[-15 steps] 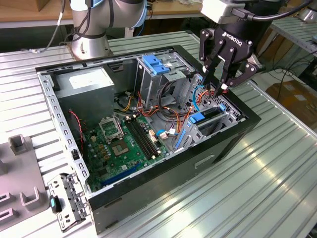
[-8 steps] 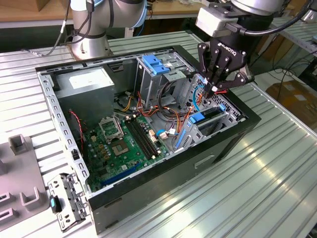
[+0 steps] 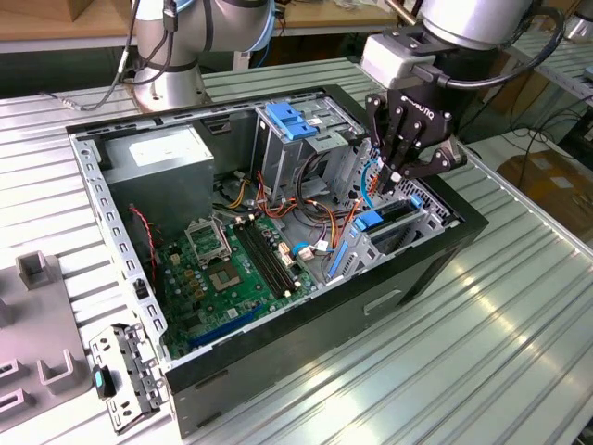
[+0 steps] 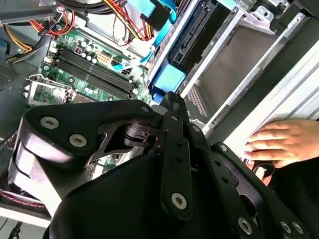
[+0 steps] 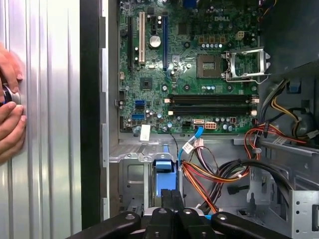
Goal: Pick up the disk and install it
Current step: 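Insert the disk into the insertion slot, then insert the first disk wire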
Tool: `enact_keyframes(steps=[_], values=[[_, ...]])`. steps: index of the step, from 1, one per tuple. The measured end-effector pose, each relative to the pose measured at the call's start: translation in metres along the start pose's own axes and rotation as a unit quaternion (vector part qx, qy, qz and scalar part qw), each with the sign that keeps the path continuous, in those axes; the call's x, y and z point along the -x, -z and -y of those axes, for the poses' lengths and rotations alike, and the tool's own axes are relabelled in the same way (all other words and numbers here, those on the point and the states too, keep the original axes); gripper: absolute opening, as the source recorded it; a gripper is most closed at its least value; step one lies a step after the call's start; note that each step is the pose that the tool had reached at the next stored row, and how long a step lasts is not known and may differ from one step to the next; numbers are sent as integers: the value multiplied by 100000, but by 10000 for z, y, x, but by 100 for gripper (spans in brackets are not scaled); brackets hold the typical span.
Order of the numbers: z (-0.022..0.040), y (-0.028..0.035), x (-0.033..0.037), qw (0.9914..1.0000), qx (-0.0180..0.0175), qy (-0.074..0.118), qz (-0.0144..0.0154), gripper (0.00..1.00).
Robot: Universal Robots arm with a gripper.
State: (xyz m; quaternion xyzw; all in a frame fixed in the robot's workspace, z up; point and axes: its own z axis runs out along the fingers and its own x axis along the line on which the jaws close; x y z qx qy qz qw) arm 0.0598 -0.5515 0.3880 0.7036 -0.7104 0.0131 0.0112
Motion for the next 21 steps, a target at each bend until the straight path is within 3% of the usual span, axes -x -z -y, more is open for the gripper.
enact_keyframes(steps=[3,17,21], values=[[18,-95,3,100000,4,-6,3,11],[19,-101,4,100000,3,0,-6,11],[60,-105,4,100000,2,-2,0,11]])
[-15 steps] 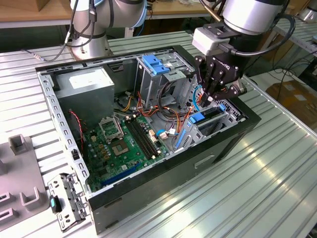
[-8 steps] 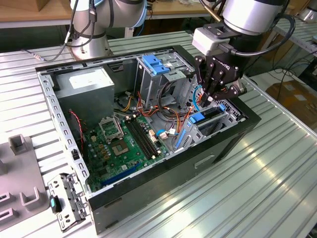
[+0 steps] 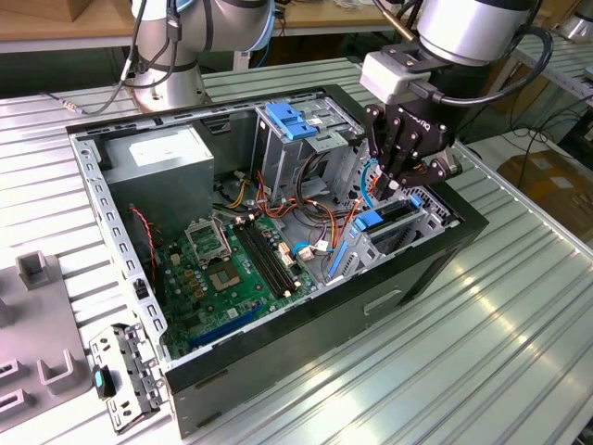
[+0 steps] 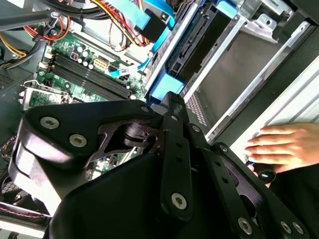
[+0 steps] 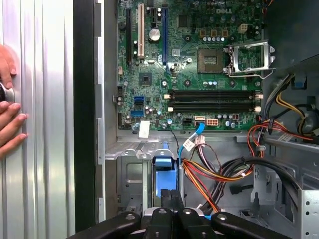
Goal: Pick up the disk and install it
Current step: 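Insert the first disk wire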
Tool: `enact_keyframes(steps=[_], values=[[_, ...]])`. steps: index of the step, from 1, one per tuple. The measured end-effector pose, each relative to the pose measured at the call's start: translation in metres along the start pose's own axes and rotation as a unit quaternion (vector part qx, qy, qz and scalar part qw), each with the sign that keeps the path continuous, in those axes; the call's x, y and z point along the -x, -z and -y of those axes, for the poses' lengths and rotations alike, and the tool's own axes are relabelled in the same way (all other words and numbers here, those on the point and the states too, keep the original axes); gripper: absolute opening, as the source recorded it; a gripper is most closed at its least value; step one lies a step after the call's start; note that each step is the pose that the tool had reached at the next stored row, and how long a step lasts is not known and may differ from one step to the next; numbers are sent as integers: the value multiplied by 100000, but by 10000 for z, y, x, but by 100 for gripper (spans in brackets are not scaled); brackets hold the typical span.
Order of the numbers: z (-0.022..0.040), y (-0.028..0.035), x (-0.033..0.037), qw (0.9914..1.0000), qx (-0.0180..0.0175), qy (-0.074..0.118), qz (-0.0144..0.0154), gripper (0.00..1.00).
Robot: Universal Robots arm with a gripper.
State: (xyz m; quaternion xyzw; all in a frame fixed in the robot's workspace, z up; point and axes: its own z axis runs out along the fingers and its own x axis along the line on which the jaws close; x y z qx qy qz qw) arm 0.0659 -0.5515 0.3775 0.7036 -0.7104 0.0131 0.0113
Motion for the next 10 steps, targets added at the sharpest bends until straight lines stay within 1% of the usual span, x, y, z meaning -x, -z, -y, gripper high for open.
enact_keyframes(steps=[1,3,4,5,6,7,8,10], values=[[29,-1,0,100000,2,0,-6,11],[116,-3,1,100000,2,2,-4,11],[147,-4,2,100000,1,-4,-9,11],[211,-5,3,100000,0,5,-7,11],[259,-6,3,100000,-5,157,-5,11],[276,-6,4,99978,-69,2096,-1,11],[278,-6,3,99943,-114,3389,3,11],[284,1,2,99904,-149,4385,-1,11]])
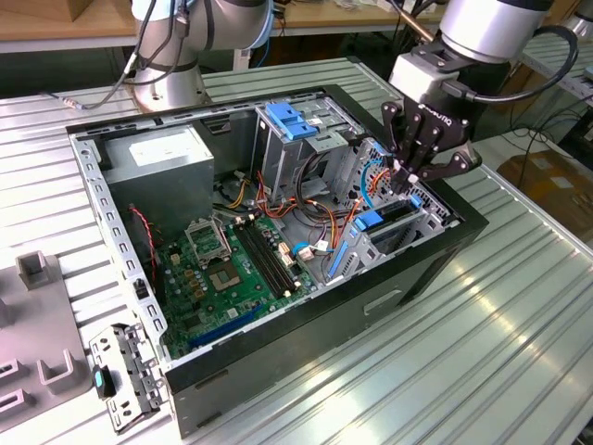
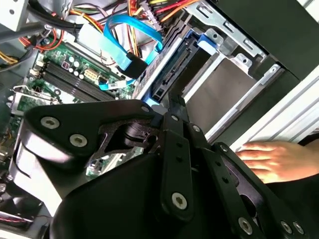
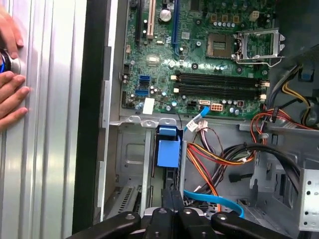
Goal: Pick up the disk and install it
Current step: 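Insert the first disk wire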
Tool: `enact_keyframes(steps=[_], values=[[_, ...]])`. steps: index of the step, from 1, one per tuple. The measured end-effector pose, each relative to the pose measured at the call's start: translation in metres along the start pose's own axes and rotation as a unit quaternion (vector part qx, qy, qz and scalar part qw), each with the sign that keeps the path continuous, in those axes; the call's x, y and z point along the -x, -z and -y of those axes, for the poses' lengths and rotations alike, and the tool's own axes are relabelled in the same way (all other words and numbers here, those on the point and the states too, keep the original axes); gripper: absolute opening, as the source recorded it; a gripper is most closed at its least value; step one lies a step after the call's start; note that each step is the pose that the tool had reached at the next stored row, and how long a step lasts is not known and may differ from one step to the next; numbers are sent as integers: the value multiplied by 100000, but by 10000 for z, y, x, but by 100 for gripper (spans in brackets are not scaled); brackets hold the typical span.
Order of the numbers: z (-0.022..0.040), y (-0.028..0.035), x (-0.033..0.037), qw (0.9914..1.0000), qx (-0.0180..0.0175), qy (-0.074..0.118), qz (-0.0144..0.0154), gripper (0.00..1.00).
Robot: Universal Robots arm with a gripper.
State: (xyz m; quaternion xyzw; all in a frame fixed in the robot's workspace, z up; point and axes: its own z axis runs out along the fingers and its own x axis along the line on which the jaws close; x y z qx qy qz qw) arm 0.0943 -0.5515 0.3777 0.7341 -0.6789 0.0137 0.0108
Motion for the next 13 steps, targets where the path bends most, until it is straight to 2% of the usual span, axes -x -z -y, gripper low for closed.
enact_keyframes(steps=[3,7,12,13], values=[[11,48,0,99998,-26,702,9,11],[47,42,-3,99961,-98,2773,21,11],[137,37,-7,99923,-138,3918,15,11],[178,36,-8,99912,-149,4198,13,11]])
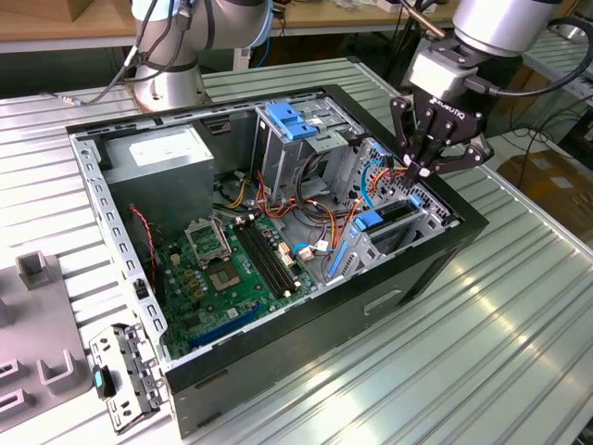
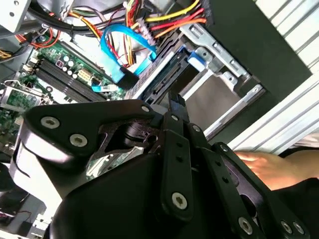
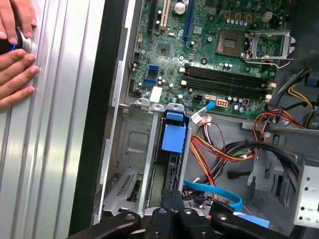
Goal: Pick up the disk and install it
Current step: 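Insert the first disk wire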
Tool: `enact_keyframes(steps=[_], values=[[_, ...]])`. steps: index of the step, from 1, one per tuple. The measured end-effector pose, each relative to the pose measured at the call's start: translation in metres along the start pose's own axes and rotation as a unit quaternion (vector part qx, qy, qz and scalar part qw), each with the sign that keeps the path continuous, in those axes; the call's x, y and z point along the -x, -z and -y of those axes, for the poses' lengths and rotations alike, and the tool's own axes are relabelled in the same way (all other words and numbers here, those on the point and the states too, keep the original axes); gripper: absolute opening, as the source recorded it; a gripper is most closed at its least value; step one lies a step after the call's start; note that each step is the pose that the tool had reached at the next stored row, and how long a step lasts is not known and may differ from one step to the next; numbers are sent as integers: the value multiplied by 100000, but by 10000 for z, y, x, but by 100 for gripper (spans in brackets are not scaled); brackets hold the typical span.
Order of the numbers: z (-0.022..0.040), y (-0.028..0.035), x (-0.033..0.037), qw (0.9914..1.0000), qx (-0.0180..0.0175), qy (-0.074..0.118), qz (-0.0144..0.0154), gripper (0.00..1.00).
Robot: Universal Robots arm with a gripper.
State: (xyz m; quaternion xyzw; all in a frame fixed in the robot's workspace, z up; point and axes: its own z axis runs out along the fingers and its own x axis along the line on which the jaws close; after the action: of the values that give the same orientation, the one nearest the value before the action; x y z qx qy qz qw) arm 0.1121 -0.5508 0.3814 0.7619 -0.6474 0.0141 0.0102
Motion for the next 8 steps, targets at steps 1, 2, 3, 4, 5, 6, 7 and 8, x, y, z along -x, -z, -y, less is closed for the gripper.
enact_keyframes(steps=[1,2,3,4,5,6,7,8], values=[[24,-1,-2,100000,-5,140,4,11],[47,-1,-5,100000,-8,264,6,11],[94,-1,-9,99999,-16,514,5,11],[142,-2,-13,99997,-24,753,6,11],[195,-2,-18,99995,-31,986,6,11],[227,-4,-22,99994,-34,1102,10,11],[251,-4,-24,99993,-36,1205,10,11],[295,-5,-28,99990,-40,1412,7,11]])
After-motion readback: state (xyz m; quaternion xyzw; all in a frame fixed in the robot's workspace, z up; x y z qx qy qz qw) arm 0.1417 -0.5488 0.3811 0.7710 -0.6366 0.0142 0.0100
